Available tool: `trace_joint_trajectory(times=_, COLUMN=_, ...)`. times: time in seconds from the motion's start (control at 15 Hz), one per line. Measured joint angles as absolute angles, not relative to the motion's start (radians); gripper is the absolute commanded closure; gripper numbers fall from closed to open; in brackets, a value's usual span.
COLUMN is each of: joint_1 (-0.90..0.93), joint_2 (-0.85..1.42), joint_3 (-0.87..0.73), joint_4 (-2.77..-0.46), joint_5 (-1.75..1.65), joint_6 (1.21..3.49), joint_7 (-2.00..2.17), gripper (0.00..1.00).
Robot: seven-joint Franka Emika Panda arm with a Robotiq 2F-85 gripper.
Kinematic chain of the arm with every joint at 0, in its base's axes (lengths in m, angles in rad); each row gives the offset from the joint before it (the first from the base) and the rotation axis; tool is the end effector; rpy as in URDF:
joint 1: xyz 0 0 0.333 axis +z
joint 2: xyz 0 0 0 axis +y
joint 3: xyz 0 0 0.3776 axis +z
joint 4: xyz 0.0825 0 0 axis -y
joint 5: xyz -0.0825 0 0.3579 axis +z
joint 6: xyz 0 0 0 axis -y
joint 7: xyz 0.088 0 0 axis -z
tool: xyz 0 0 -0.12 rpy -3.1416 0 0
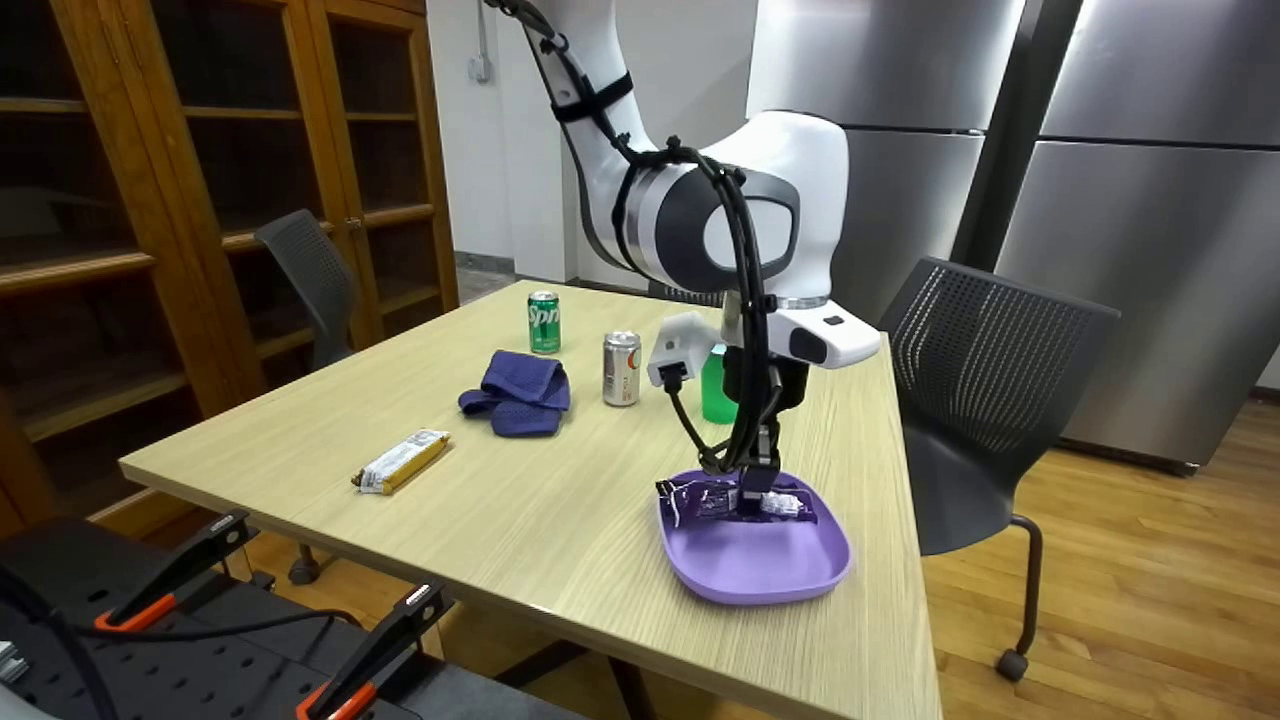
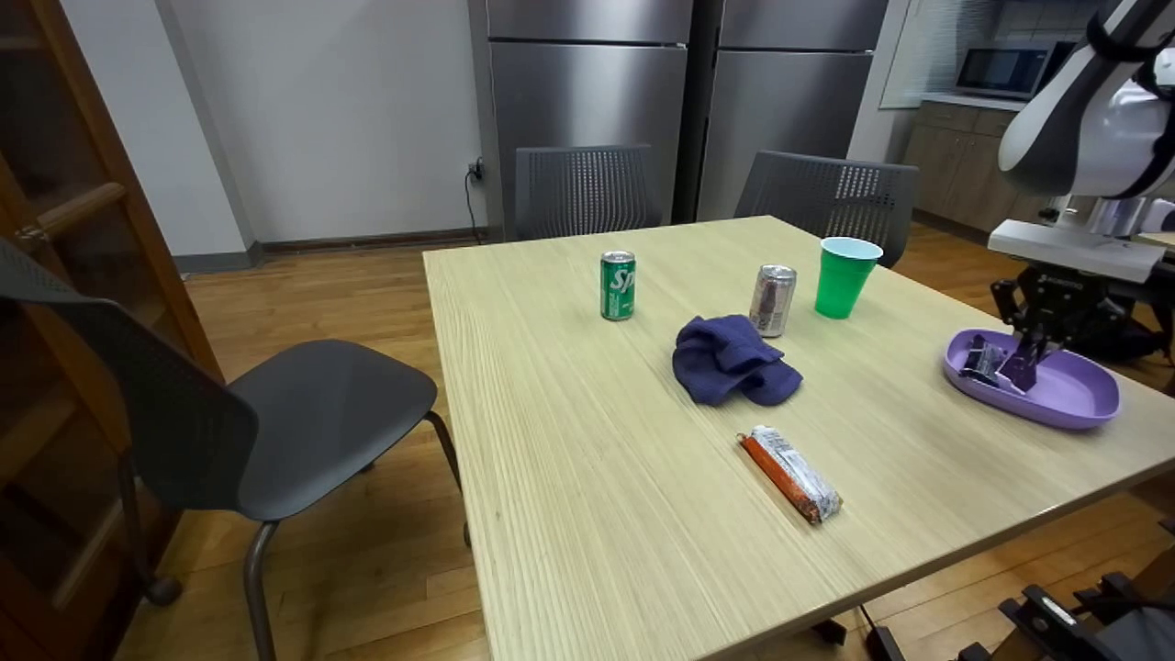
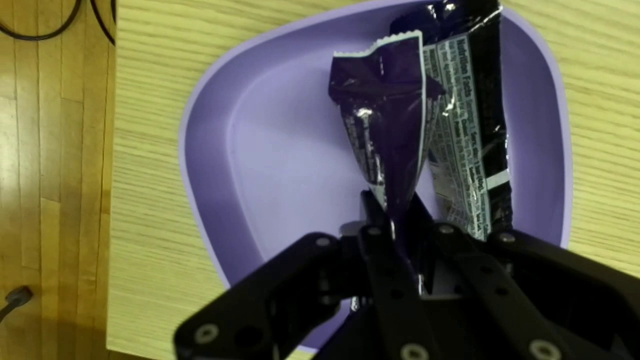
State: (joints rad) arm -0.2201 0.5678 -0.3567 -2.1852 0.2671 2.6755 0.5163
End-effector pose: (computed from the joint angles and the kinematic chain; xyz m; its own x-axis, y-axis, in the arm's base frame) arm 0.4742 -0.3114 0.2003 0.2819 -0.9591 0.0237 -0.9573 -0.2796 0.0739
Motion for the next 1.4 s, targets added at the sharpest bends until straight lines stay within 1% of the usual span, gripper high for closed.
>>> trace_joint_trajectory(times=0.27, joint_1=-0.22, joint_2=0.587, joint_3=-0.356, joint_4=-2.167, joint_5=0.267, joint_6=2.663, joint_7=0.516, gripper=0.97)
trace_joint_trajectory(times=0.33, joint_1=-0.22, joint_2=0.59, joint_3=-0.356, joint_4=-2.165, joint_5=0.267, joint_6=2.661, joint_7=0.515, gripper=0.61)
trace_joint_trajectory(times=0.4, joint_1=-0.22, joint_2=0.592, joint_3=-0.356, joint_4=-2.163, joint_5=0.267, joint_6=2.659, joint_7=0.514, gripper=0.6)
trace_joint_trajectory(times=0.47, joint_1=-0.22, joint_2=0.593, joint_3=-0.356, joint_4=-2.162, joint_5=0.267, joint_6=2.658, joint_7=0.512, gripper=0.55)
trace_joint_trajectory(times=0.8, joint_1=-0.22, joint_2=0.591, joint_3=-0.356, joint_4=-2.157, joint_5=0.267, joint_6=2.658, joint_7=0.497, gripper=0.17)
trace_joint_trajectory(times=0.93, joint_1=-0.22, joint_2=0.587, joint_3=-0.356, joint_4=-2.157, joint_5=0.267, joint_6=2.658, joint_7=0.489, gripper=0.04)
trace_joint_trajectory(times=1.0, joint_1=-0.22, joint_2=0.583, joint_3=-0.356, joint_4=-2.158, joint_5=0.267, joint_6=2.658, joint_7=0.484, gripper=0.0)
trace_joint_trajectory(times=1.4, joint_1=-0.22, joint_2=0.542, joint_3=-0.351, joint_4=-2.176, joint_5=0.267, joint_6=2.658, joint_7=0.441, gripper=0.0)
